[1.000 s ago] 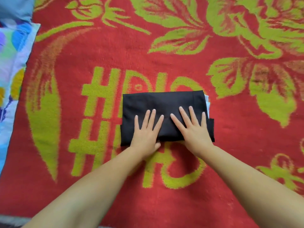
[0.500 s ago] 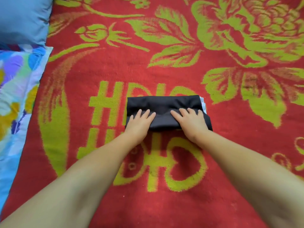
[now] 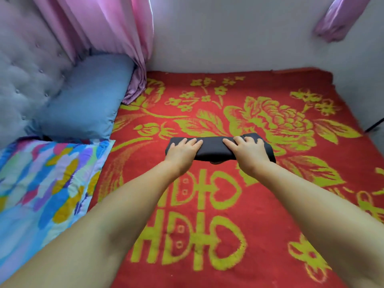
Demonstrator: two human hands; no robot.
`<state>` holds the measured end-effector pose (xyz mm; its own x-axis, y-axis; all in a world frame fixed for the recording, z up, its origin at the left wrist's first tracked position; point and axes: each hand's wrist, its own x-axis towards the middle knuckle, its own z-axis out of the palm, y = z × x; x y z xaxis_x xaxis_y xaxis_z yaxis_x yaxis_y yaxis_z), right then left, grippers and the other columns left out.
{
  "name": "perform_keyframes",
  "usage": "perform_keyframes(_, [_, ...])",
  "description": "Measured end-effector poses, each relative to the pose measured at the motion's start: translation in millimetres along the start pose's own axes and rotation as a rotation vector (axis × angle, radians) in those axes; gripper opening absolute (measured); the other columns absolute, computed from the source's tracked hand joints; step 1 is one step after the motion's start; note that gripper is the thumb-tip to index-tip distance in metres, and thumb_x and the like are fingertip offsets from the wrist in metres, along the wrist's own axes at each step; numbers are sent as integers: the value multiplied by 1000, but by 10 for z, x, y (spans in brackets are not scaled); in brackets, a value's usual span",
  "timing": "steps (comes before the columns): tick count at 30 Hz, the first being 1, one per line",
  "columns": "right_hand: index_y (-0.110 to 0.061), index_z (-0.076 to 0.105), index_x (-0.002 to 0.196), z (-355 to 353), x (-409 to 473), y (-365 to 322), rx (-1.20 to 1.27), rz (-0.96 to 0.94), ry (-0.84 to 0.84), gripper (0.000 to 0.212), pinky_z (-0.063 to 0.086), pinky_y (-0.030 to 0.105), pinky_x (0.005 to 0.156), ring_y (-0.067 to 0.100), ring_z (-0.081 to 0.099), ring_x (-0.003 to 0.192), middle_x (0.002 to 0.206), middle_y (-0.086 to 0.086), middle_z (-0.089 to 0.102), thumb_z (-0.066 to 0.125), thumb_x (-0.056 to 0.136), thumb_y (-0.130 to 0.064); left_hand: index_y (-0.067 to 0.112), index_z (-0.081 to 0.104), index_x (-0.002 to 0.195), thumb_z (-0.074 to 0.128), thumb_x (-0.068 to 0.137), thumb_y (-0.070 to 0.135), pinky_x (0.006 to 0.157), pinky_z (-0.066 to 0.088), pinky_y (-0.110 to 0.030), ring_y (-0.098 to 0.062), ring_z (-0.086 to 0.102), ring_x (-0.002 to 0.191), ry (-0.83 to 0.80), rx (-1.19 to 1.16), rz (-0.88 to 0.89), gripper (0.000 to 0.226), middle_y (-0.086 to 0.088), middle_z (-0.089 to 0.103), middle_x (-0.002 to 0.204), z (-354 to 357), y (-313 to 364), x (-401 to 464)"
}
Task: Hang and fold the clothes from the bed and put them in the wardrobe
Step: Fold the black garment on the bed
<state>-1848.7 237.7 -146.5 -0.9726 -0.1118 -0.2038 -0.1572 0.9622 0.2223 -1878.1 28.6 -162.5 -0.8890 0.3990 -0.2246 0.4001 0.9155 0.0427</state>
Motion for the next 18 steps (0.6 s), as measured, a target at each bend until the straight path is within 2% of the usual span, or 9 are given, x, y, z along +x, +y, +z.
perform_keyframes(5, [-32,10,151,-589,-392,213,-26,47,76,79,34,51,99,33,37,129,143,3,34,53,89,-9,19,10,153,34,93,-6,108,29,-55,-27,18,144,99,25,54,70,-1,18,159,-597,197,-279])
perform_keyframes(11, [-32,12,151,-885,-752,600,-69,35,156,71,35,51,99,32,39,126,140,4,37,47,93,-12,15,10,153,34,93,-5,108,31,-54,-28,20,144,154,23,23,68,-3,19,158,-934,652,-504])
perform_keyframes(18, [-33,9,150,-1000,-986,685,-120,-160,229,75,37,46,92,29,42,121,139,3,38,49,91,-11,13,6,153,35,93,-6,108,30,-54,-29,19,143,126,18,-171,69,-2,14,159,-991,950,-1045])
